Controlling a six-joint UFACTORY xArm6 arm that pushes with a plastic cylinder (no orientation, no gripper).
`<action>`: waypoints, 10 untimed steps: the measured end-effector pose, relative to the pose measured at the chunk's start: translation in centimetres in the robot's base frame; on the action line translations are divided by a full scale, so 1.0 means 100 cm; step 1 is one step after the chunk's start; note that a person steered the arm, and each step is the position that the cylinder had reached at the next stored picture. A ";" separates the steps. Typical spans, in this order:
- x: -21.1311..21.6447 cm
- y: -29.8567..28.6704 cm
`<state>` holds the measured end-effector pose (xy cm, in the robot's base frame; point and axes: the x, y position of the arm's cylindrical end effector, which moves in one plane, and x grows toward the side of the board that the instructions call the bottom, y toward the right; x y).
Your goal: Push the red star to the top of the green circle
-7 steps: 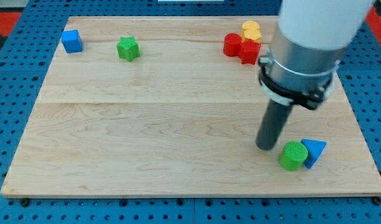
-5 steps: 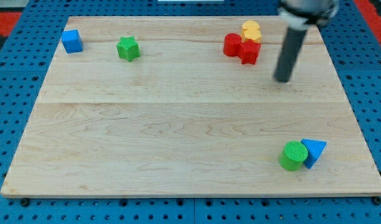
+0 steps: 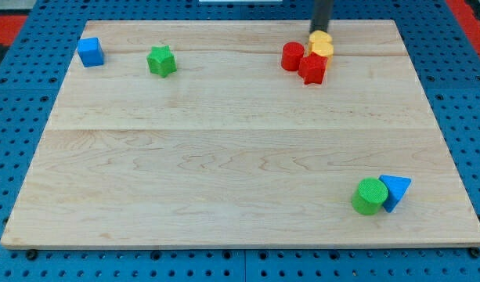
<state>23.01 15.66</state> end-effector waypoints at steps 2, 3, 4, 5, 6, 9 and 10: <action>0.010 0.009; 0.029 0.009; 0.058 -0.006; 0.091 -0.023; 0.101 -0.048; 0.147 -0.114; 0.169 -0.095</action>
<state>39.87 6.20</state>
